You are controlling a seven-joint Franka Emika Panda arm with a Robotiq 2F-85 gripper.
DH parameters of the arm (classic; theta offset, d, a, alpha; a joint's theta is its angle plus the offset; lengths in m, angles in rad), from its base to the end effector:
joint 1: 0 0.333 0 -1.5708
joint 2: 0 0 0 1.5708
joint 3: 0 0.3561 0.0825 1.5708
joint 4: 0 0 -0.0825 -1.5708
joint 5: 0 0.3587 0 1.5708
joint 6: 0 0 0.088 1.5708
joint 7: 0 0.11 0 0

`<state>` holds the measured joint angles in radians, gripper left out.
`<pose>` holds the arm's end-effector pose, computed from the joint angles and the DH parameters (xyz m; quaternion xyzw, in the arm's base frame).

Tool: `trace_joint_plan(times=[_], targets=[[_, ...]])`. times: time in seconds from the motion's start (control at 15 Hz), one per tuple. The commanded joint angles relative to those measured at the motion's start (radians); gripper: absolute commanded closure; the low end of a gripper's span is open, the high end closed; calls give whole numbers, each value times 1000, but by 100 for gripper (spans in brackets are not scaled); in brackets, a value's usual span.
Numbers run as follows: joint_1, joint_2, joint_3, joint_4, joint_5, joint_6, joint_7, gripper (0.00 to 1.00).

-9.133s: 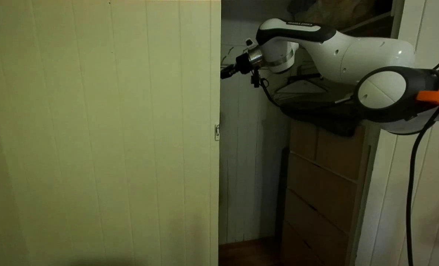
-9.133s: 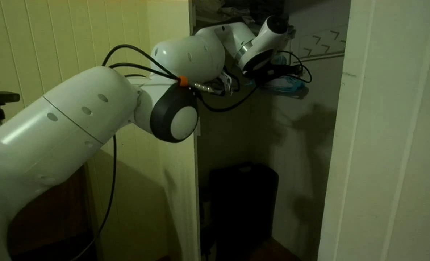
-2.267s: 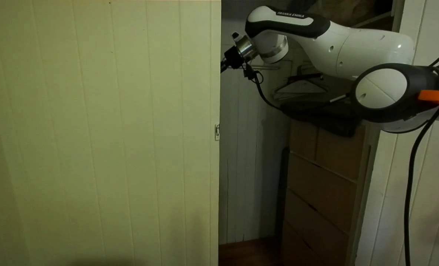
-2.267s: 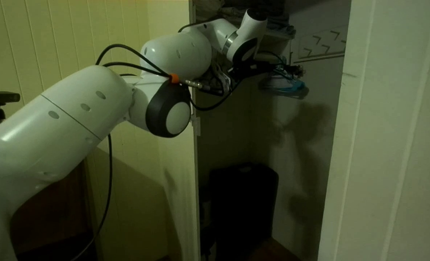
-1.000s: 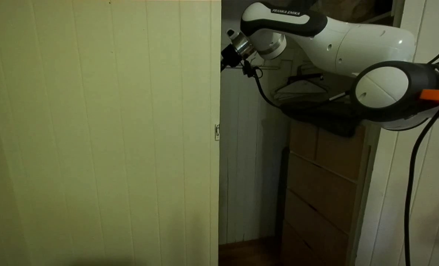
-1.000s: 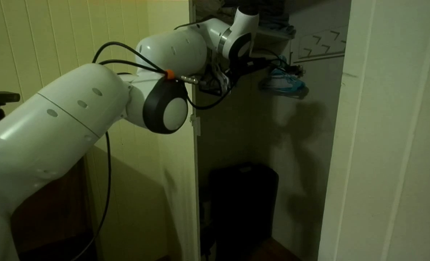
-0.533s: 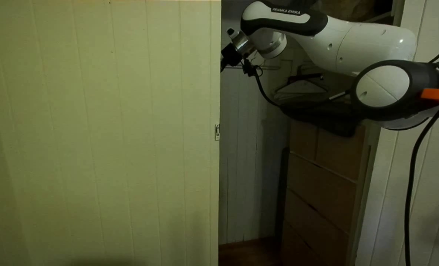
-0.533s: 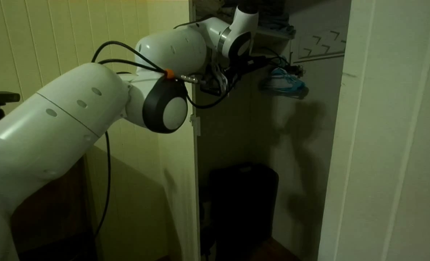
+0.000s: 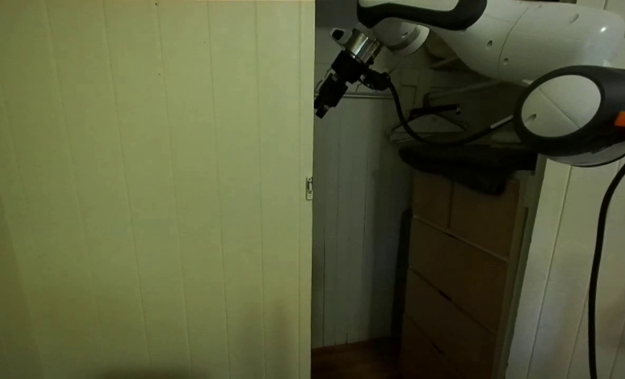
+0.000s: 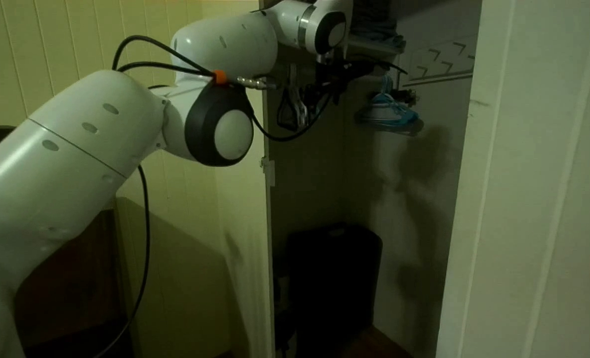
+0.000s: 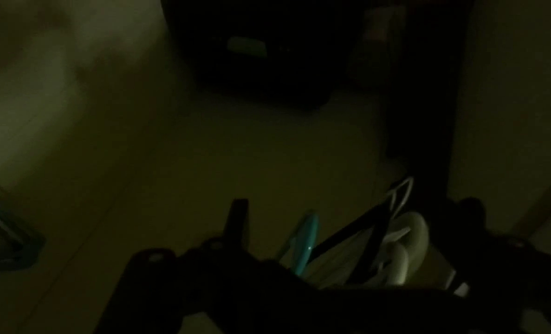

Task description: Move one blue hanger to the right side of the rail.

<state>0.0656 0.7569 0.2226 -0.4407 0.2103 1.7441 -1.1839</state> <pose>0.7247 0.1304 0.7043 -0.7254 -0.6060 -0.3249 0.0308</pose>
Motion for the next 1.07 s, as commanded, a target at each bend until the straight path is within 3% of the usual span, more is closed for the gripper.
trace_joint_plan(times=[0.0, 0.6, 0.87, 1.0], targets=[[-6, -81, -70, -14, -97, -142, -31, 0], [19, -254, -241, -27, -370, -440, -90, 0], [94, -320, -278, 1, -490, -424, -18, 0], [137, -352, -271, 3, -496, -378, 117, 0]])
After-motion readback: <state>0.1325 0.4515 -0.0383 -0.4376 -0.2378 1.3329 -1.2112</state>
